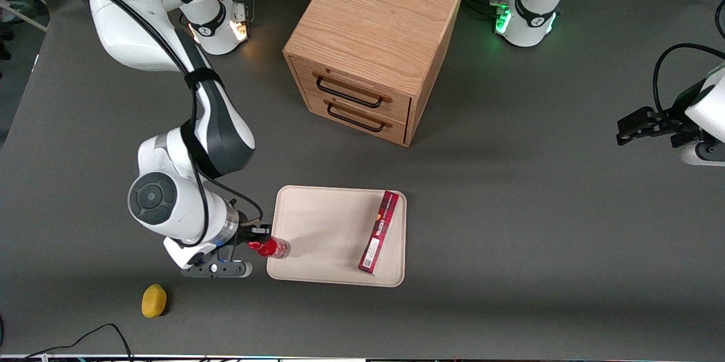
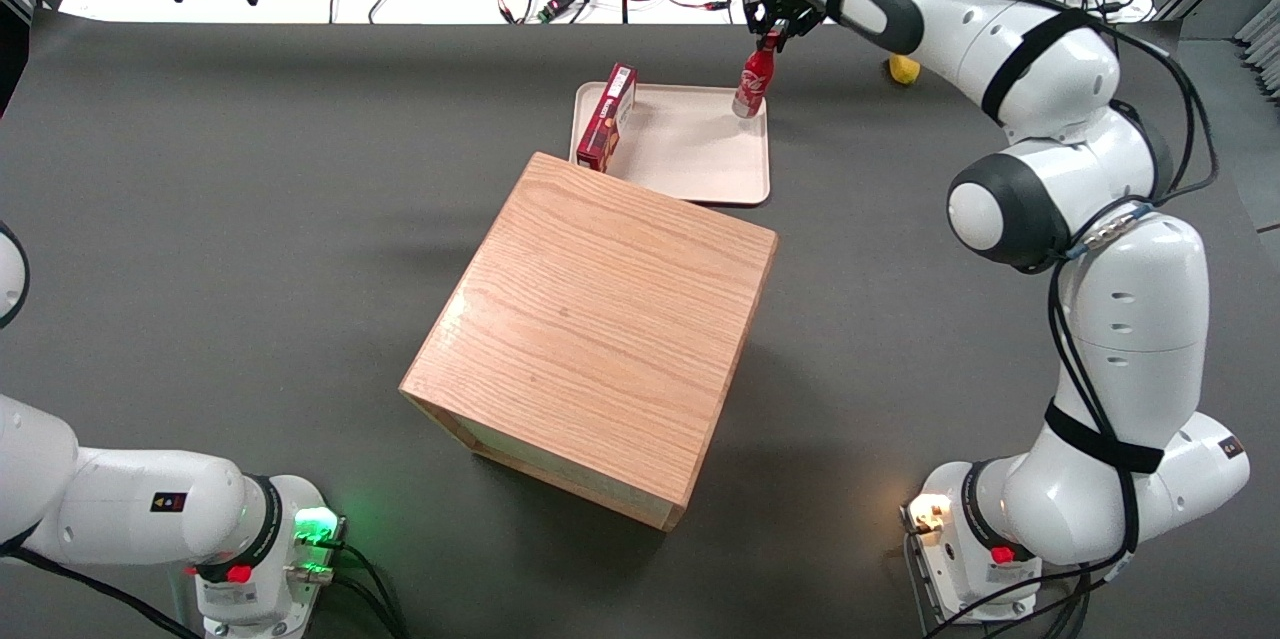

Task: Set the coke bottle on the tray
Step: 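Lift the bottle and carry it over the white tray, then lower the bottle upright onto the tray and open the right gripper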

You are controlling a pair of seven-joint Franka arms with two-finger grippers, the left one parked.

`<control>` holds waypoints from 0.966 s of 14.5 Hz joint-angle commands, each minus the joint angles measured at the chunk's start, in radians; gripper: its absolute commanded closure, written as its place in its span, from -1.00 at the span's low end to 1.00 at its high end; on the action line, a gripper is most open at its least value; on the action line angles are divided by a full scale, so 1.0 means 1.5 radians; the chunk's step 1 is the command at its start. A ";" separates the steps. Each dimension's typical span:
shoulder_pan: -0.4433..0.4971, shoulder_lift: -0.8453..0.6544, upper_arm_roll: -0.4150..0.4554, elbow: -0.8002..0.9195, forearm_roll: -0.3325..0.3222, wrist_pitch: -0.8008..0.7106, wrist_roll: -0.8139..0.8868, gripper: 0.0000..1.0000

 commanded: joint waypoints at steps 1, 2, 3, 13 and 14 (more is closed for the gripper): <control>0.025 0.004 -0.011 -0.016 -0.023 0.048 0.040 1.00; 0.026 0.004 -0.011 -0.019 -0.027 0.063 0.047 1.00; 0.026 0.005 -0.011 -0.023 -0.028 0.072 0.048 0.98; 0.004 -0.332 -0.003 -0.417 -0.033 0.066 0.039 -1.00; -0.012 -0.394 0.000 -0.478 -0.030 0.062 0.035 -1.00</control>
